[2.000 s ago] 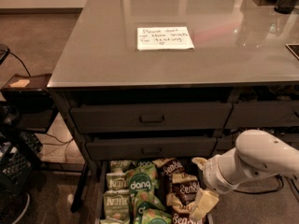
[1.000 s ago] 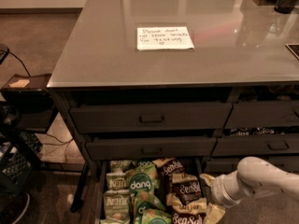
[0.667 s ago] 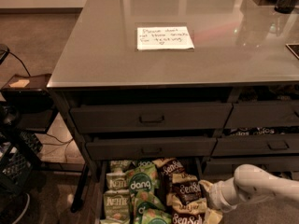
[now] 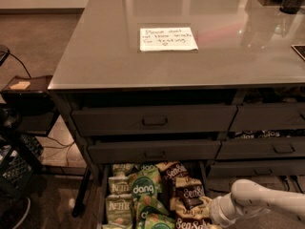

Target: Pick brown chip bag from bottom drawer and place on counter

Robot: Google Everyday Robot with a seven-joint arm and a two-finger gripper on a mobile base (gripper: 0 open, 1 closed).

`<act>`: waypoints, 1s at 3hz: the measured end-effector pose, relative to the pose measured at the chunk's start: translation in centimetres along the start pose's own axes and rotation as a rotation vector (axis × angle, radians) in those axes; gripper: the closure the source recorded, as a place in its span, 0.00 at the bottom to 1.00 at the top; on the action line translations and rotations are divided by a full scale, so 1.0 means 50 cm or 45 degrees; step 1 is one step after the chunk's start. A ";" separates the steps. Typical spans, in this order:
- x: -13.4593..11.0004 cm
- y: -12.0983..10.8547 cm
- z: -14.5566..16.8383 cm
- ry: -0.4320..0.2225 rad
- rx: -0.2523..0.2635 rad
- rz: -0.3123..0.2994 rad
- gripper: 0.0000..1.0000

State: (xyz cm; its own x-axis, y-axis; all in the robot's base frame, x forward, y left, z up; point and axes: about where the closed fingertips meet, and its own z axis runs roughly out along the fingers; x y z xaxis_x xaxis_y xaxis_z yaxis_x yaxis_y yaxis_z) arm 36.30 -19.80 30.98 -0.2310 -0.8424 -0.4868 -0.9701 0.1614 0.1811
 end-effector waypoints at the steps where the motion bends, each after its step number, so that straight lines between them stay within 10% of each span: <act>1: 0.026 -0.008 0.032 0.004 -0.004 0.011 0.00; 3: 0.036 -0.048 0.106 -0.048 -0.048 0.029 0.00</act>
Offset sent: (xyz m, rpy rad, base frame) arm 0.0084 -0.0012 -0.0608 0.0375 0.0287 -0.0213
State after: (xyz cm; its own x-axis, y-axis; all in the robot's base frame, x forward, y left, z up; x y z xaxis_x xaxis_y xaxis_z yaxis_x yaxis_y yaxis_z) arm 37.81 -19.00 25.14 -0.2561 -0.8187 -0.5139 -0.9613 0.1600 0.2242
